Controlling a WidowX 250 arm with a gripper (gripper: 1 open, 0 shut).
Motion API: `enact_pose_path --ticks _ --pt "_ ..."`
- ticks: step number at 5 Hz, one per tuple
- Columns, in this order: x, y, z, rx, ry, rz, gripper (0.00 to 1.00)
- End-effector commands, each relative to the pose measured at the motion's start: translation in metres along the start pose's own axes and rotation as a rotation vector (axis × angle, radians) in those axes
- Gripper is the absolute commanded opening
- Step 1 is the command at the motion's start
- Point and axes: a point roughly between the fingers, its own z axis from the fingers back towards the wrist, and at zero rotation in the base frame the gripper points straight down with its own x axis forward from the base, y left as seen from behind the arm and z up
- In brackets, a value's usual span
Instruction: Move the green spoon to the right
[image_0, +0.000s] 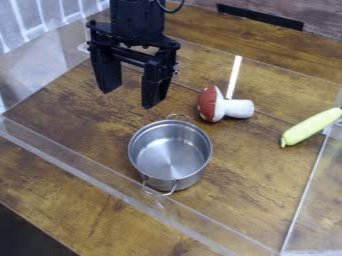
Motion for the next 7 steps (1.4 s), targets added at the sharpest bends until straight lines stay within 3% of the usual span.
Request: enact_pose_path --ticks 1,5,7 --pt "0.003 0.003 0.0 -0.006 -0.005 0.005 1.0" --pt "0.011 0.011 0.02 -0.017 -0.067 0.03 1.0" --pt "0.008 0.01 0.021 -0.026 -0.069 0.025 1.0"
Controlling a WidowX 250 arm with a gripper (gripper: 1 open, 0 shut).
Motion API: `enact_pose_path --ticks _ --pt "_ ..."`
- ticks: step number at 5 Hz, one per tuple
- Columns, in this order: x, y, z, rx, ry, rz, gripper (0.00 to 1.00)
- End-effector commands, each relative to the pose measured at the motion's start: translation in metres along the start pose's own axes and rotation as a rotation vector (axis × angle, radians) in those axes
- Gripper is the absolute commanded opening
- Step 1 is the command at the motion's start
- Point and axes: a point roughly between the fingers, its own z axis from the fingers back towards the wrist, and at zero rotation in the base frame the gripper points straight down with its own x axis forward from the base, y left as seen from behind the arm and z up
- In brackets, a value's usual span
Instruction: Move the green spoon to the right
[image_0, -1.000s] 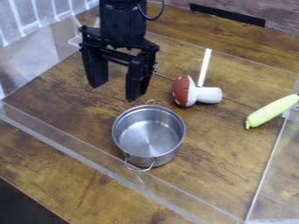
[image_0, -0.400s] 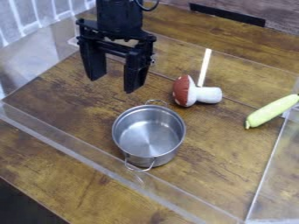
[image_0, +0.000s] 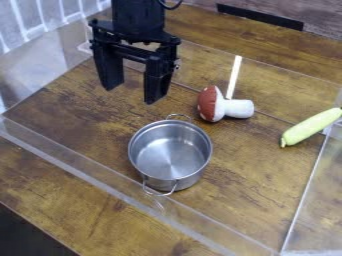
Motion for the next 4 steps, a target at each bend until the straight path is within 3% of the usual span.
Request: enact_pose_path --ticks 1,4 --pt "-0.0003 0.0061 0.0202 -0.001 -0.065 0.018 1.0" --pt "-0.0053 0.0061 0.0187 -0.003 -0.052 0.016 1.0"
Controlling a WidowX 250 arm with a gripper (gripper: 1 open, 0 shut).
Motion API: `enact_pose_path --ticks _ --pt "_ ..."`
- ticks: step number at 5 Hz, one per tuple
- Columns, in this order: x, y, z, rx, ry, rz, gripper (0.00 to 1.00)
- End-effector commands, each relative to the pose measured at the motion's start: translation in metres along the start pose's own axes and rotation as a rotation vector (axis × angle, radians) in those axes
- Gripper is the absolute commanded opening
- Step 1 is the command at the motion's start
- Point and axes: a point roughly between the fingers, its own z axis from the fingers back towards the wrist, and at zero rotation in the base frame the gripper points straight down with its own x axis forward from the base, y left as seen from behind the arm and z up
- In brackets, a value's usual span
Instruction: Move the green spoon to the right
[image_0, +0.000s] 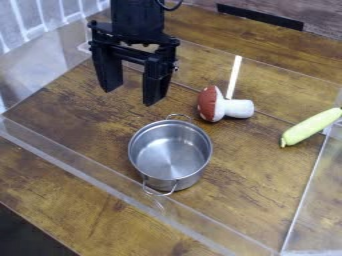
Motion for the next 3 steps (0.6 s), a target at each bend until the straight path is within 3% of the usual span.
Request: enact_pose_path --ticks 1,3 --pt "-0.0034 0.0071 0.0214 0.002 -0.072 0.02 1.0" --pt "-0.0046 0.0081 0.0243 0.004 -0.082 0.021 1.0"
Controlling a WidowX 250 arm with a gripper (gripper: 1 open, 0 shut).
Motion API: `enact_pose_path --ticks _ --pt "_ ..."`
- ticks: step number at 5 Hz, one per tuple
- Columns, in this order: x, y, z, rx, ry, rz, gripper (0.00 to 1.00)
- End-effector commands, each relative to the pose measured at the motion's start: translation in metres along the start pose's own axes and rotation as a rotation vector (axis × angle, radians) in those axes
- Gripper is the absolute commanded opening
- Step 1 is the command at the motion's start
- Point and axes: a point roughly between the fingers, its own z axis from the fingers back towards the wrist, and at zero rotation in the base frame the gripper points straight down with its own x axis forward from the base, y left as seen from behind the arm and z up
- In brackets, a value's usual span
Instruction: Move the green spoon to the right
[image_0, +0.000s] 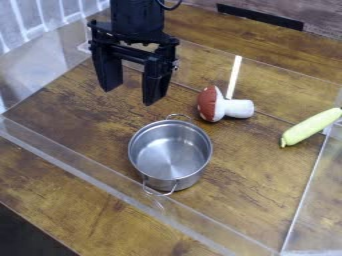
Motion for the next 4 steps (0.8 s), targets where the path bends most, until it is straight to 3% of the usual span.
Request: enact_pose_path --ticks 1,4 --pt "-0.003 0.0081 0.0169 0.001 -0.066 0.024 1.0" --pt "0.0002 0.0058 0.0173 0.005 -0.074 0.02 1.0"
